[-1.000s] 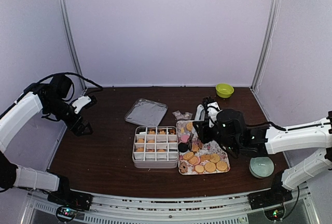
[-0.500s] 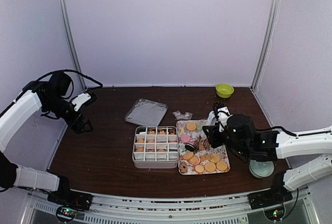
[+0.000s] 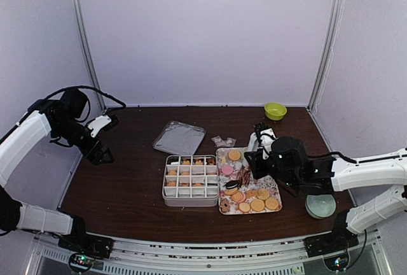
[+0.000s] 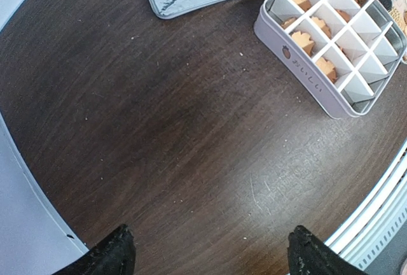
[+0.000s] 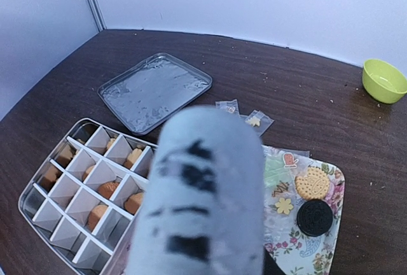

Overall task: Pack the cookies
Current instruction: Pick up the fake cookies from the plate, then place the fake cookies in the empty pocket of the box.

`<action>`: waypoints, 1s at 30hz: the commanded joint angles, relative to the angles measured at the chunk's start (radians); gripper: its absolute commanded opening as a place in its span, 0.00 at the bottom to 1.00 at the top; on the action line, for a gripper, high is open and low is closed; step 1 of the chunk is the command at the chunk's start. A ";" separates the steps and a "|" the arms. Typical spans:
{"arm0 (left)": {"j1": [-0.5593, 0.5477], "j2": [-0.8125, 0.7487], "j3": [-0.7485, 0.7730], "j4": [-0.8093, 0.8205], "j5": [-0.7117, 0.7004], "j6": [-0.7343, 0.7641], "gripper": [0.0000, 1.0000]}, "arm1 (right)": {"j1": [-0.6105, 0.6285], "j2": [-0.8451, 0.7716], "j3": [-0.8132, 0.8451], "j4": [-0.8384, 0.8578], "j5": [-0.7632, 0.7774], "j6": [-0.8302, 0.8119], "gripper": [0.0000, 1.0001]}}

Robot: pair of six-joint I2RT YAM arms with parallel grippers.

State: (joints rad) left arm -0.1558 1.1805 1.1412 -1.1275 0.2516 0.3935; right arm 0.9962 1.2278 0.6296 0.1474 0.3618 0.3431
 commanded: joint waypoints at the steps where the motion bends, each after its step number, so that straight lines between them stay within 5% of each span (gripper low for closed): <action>1: 0.008 0.005 0.029 0.008 0.012 -0.007 0.86 | -0.005 -0.014 0.040 -0.054 0.004 -0.030 0.26; 15: 0.008 0.010 0.011 0.009 0.005 0.004 0.85 | 0.090 -0.074 0.181 -0.163 0.011 -0.095 0.17; 30: 0.010 -0.008 -0.003 0.009 -0.008 0.006 0.86 | 0.179 0.159 0.394 -0.122 -0.067 -0.129 0.16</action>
State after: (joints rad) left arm -0.1558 1.1858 1.1412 -1.1275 0.2447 0.3943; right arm 1.1694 1.3529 0.9817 -0.0097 0.3099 0.2329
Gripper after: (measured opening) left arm 0.854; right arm 0.249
